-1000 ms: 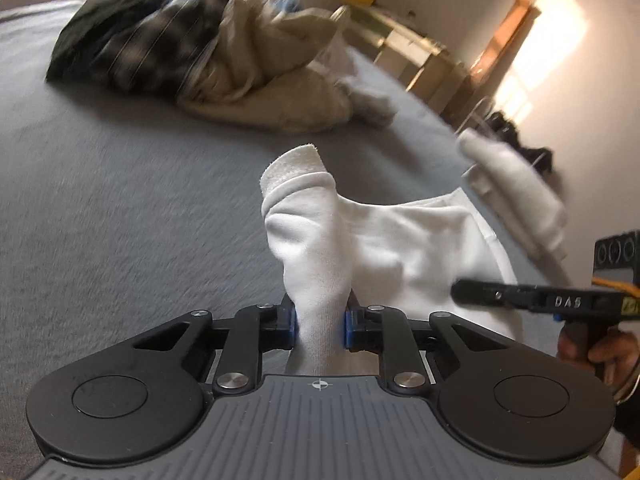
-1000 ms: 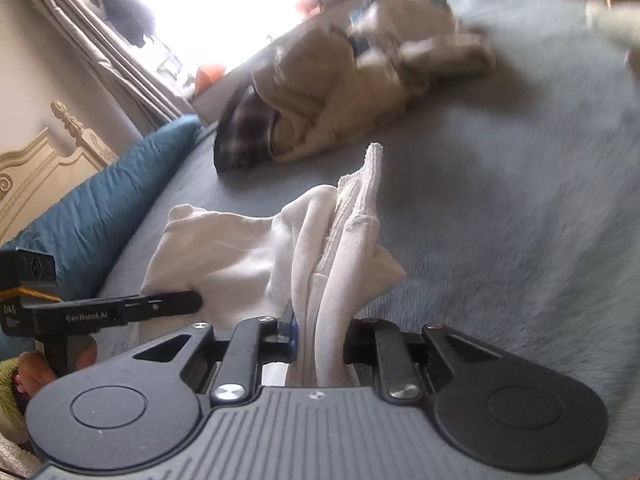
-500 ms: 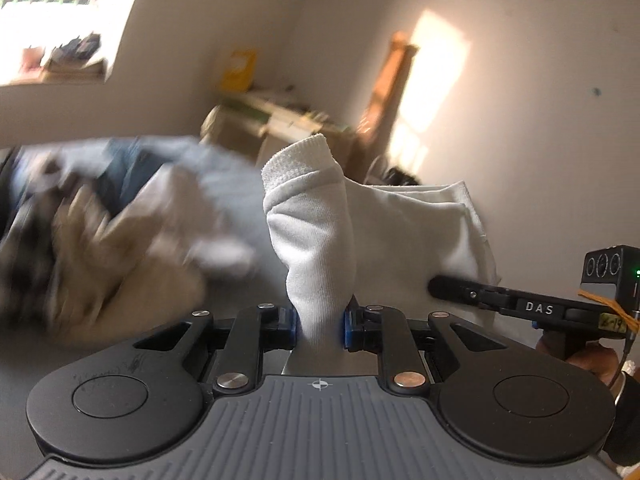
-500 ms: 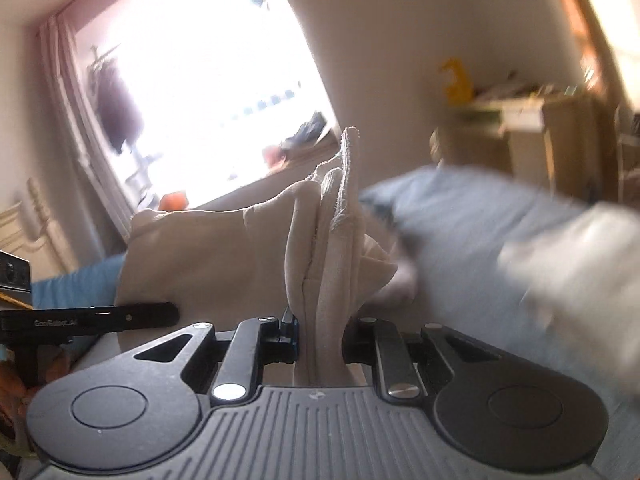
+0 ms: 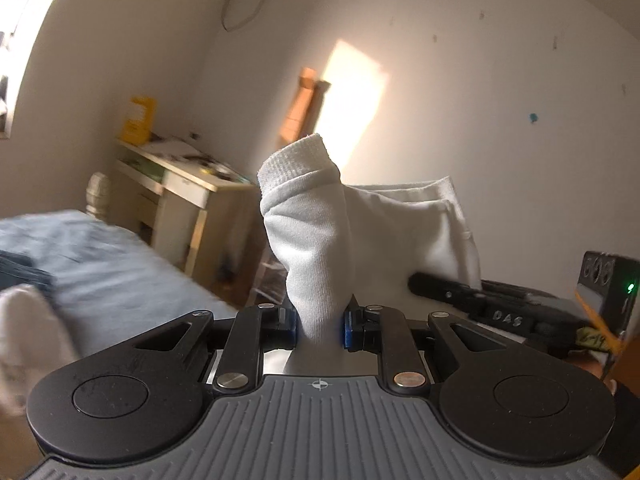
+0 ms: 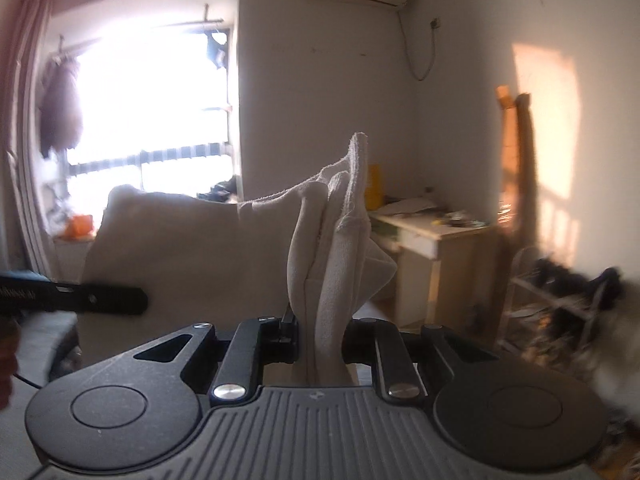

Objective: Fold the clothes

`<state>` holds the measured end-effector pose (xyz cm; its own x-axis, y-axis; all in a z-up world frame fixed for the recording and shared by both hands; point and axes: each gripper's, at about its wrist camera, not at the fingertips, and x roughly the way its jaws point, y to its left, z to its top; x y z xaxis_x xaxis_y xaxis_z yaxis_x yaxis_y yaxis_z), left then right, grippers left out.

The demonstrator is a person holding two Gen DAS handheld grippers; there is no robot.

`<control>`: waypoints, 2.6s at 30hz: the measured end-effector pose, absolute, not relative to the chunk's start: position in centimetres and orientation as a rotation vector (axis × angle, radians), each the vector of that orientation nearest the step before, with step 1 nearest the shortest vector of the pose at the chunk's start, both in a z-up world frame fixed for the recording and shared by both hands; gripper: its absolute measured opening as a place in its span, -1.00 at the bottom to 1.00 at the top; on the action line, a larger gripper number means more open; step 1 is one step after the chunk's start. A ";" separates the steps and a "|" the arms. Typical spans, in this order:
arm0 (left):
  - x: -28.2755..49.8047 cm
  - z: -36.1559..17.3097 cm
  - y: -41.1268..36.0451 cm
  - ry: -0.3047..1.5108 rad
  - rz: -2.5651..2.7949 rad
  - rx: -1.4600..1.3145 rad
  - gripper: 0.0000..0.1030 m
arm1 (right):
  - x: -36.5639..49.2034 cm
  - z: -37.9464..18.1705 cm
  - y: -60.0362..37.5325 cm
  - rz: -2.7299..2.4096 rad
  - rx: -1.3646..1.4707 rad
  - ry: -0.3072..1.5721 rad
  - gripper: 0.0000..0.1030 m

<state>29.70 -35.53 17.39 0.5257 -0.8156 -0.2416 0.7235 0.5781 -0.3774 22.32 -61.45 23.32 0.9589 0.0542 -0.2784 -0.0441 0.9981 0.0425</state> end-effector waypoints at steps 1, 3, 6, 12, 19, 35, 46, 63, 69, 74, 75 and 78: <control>30.0 17.4 -36.9 0.427 -0.945 -0.250 -0.66 | 22.5 23.5 -62.8 0.032 0.024 0.294 -0.65; 30.4 17.1 -39.6 0.453 -0.972 -0.270 -0.66 | 23.1 23.5 -65.0 -0.003 0.008 0.321 -0.65; 31.4 15.8 -43.0 0.511 -0.983 -0.330 -0.66 | 24.3 23.3 -67.9 -0.054 -0.012 0.365 -0.65; 34.7 9.7 -47.6 0.681 -0.911 -0.499 -0.66 | 28.3 20.3 -71.9 -0.065 -0.053 0.463 -0.65; 41.2 2.0 -49.8 0.899 -0.709 -0.539 -0.66 | 38.4 11.0 -73.0 0.089 -0.015 0.640 -0.66; 50.0 -7.7 -44.1 1.265 -0.429 -0.720 -0.57 | 54.0 -2.3 -73.7 0.453 0.260 1.015 -0.41; 51.8 -9.7 -41.8 1.378 -0.466 -0.840 -0.42 | 43.8 1.8 -81.4 0.010 0.745 0.706 0.15; 51.7 -9.5 -42.6 1.340 -0.443 -0.795 -0.42 | 18.5 -9.7 -72.5 -0.111 1.398 0.598 0.16; 51.5 -9.6 -42.5 1.325 -0.422 -0.812 -0.42 | 18.5 -10.1 -71.0 -0.039 1.360 0.592 0.13; 51.3 -9.3 -42.9 1.305 -0.405 -0.778 -0.46 | 19.0 -10.1 -70.6 -0.059 1.304 0.647 -0.24; 51.3 -9.2 -43.0 1.303 -0.401 -0.770 -0.48 | 19.1 -10.2 -70.6 -0.068 1.302 0.659 -0.41; 51.3 -8.8 -43.2 1.296 -0.418 -0.742 -0.59 | 18.9 -10.0 -70.5 -0.079 1.291 0.651 -0.93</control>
<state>51.34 -43.25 -8.82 0.2444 -0.6612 -0.7093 -0.1225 0.7046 -0.6990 18.90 -70.54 -10.03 0.8201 0.2976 -0.4887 0.4059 0.2995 0.8635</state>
